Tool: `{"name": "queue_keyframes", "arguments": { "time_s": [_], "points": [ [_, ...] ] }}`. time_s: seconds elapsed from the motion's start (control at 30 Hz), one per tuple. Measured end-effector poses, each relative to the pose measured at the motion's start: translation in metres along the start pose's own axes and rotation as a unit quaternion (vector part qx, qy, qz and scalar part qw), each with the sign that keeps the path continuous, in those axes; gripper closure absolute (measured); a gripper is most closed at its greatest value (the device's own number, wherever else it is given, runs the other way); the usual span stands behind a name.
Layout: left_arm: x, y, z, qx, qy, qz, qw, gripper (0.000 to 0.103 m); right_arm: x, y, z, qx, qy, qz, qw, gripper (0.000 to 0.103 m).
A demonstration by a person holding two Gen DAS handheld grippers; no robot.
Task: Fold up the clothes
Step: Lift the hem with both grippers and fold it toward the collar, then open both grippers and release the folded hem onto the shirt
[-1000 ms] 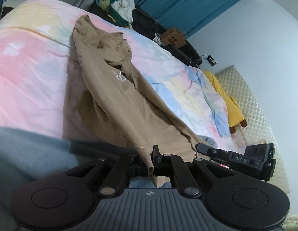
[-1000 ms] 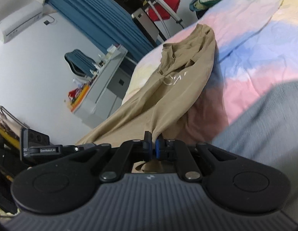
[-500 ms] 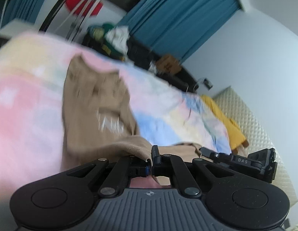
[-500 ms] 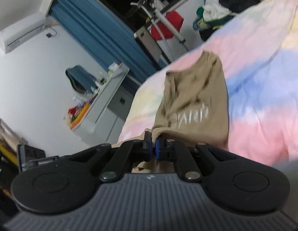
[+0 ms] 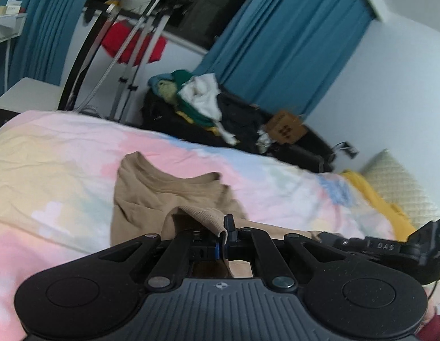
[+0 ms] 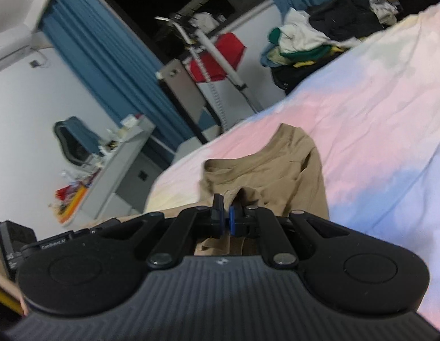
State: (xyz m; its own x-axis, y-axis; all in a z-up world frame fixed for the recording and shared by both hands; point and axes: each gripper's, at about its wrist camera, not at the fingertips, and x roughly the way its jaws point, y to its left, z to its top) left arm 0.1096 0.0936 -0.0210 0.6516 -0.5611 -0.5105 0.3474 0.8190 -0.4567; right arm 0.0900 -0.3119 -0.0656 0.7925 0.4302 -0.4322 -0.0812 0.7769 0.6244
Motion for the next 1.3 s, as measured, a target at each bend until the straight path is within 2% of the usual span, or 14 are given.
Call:
{"name": "queue_keyframes", "arguments": {
  "time_s": [0.17, 0.27, 0.47, 0.5, 0.57, 0.63, 0.67, 0.7, 0.73, 0.77, 0.83, 1.07, 1.17, 1.3],
  "points": [
    [0.074, 0.051, -0.004, -0.026, 0.042, 0.027, 0.9984, 0.099, 0.070, -0.027, 0.002, -0.001, 0.022, -0.032, 0.999, 0.096],
    [0.114, 0.077, -0.017, -0.043, 0.078, 0.038, 0.9953, 0.099, 0.104, -0.041, -0.008, -0.027, 0.048, -0.065, 0.996, 0.096],
    [0.141, 0.098, -0.033, -0.053, 0.106, 0.035, 0.9923, 0.096, 0.133, -0.068, -0.018, 0.003, 0.081, -0.068, 0.994, 0.095],
    [0.141, 0.098, -0.033, -0.054, 0.108, 0.034, 0.9921, 0.092, 0.132, -0.069, -0.018, 0.007, 0.081, -0.064, 0.995, 0.094],
    [0.136, 0.096, -0.032, -0.054, 0.110, 0.024, 0.9921, 0.074, 0.131, -0.071, -0.018, 0.016, 0.082, -0.055, 0.995, 0.093],
    [0.125, 0.088, -0.031, -0.049, 0.107, 0.018, 0.9928, 0.045, 0.126, -0.072, -0.016, 0.019, 0.083, -0.046, 0.995, 0.090],
    [0.118, 0.082, -0.030, -0.043, 0.103, 0.023, 0.9935, 0.039, 0.124, -0.072, -0.016, 0.021, 0.082, -0.043, 0.996, 0.085],
    [0.111, 0.075, -0.029, -0.033, 0.098, 0.032, 0.9941, 0.026, 0.118, -0.071, -0.015, 0.025, 0.076, -0.042, 0.996, 0.078],
    [0.103, 0.070, -0.030, -0.019, 0.093, 0.044, 0.9945, 0.020, 0.112, -0.071, -0.013, 0.029, 0.069, -0.041, 0.996, 0.063],
    [0.094, 0.063, -0.031, -0.005, 0.086, 0.055, 0.9948, 0.020, 0.105, -0.070, -0.013, 0.032, 0.061, -0.040, 0.997, 0.055],
    [0.077, 0.059, -0.037, 0.007, 0.081, 0.066, 0.9945, 0.020, 0.089, -0.066, -0.013, 0.038, 0.046, -0.040, 0.997, 0.050],
    [0.029, 0.056, -0.061, -0.033, 0.095, 0.065, 0.9928, 0.027, 0.052, -0.043, -0.035, 0.019, 0.049, -0.044, 0.998, 0.050],
    [0.025, 0.059, -0.068, -0.066, 0.115, 0.058, 0.9895, 0.034, 0.055, -0.040, -0.045, 0.013, 0.067, -0.041, 0.997, 0.050],
    [0.023, 0.070, -0.080, -0.117, 0.134, 0.045, 0.9830, 0.054, 0.059, -0.037, -0.058, 0.004, 0.091, -0.037, 0.995, 0.054]
  ]
}}
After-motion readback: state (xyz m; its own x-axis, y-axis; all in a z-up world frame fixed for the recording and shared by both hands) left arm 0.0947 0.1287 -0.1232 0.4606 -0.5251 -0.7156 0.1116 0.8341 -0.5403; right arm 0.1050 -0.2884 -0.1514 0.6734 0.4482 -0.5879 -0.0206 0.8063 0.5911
